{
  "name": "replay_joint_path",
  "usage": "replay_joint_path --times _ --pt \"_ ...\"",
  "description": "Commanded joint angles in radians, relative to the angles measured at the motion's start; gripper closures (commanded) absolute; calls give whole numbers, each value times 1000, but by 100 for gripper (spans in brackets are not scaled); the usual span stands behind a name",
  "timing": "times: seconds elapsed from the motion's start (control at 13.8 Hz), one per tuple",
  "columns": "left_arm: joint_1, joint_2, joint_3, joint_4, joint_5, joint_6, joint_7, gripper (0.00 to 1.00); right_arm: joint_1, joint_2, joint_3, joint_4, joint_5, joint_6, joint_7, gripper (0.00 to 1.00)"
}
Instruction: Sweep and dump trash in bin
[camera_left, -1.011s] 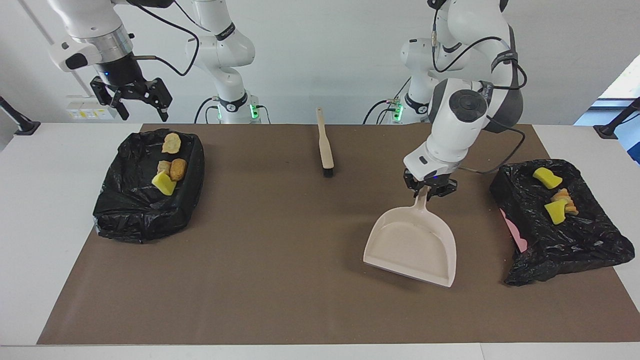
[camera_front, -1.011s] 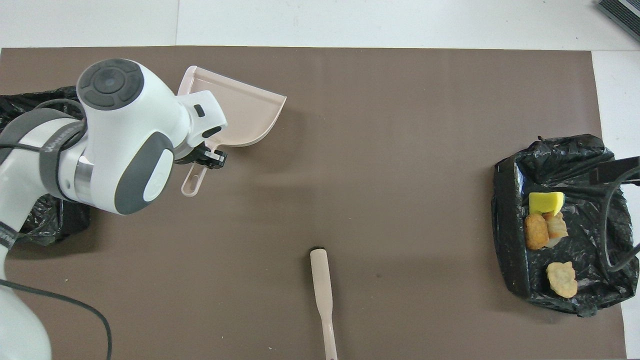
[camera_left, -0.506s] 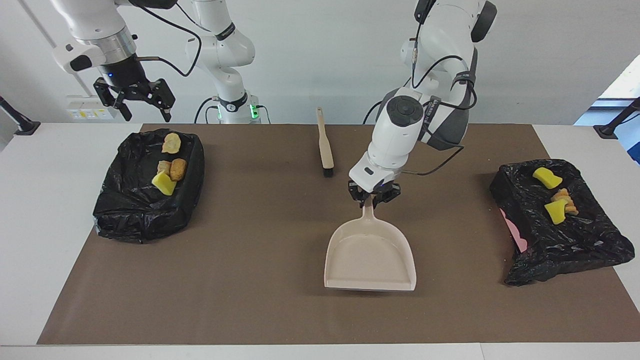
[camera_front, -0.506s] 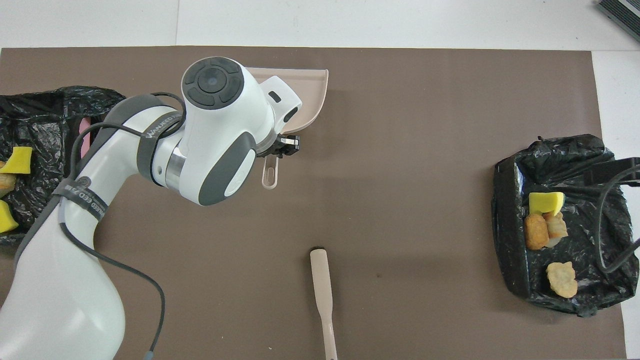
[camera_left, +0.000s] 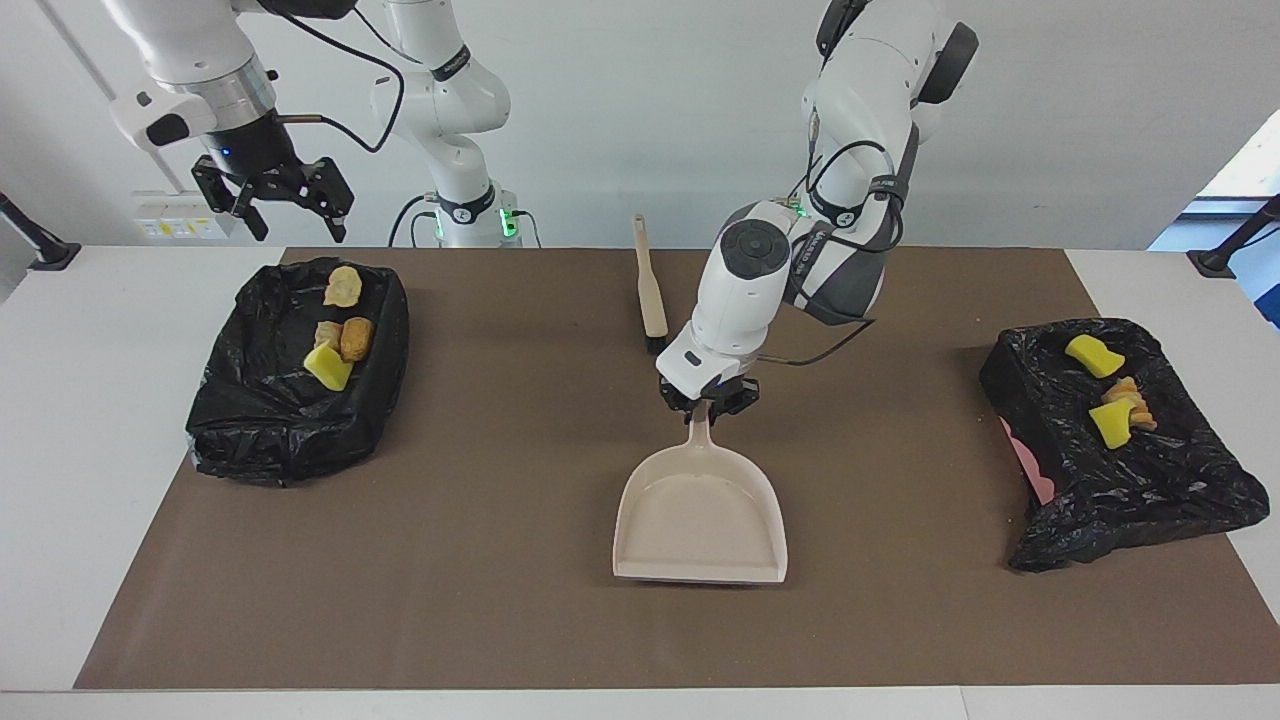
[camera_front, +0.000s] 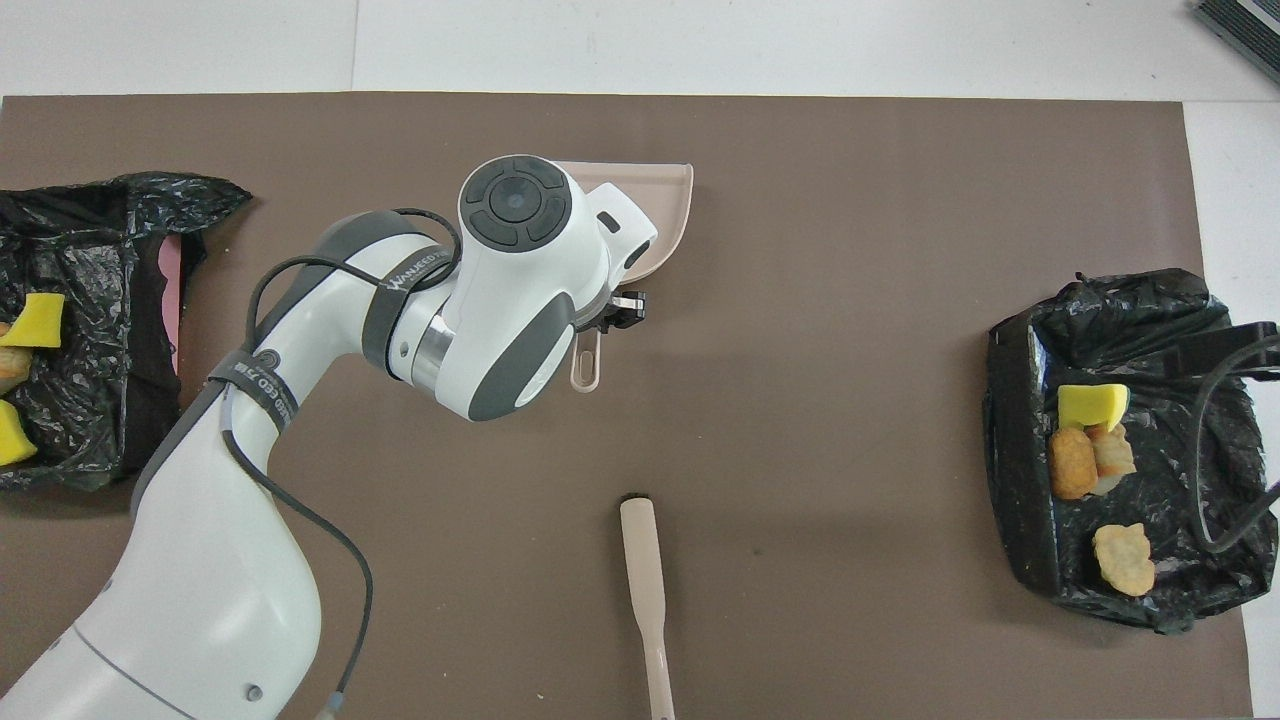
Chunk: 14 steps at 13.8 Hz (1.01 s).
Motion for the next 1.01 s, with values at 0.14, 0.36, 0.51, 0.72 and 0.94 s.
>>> replay_joint_path --times 0.14,0.36,0.51,0.72,0.94 --pt "-39 8 -15 -73 24 91 -114 100 6 -11 3 -10 2 -6 -20 0" --pt "-38 2 -17 -95 24 83 -130 87 6 -11 5 -10 2 -6 -20 0" --pt "-35 -1 -17 -95 30 72 -130 22 6 -11 5 -12 2 -6 -20 0" --pt "-9 -58 -15 -98 28 46 -127 0 6 -11 5 -12 2 -6 -20 0" --pt "48 -156 -6 -101 30 -67 -115 0 6 -11 5 -12 2 -6 -20 0"
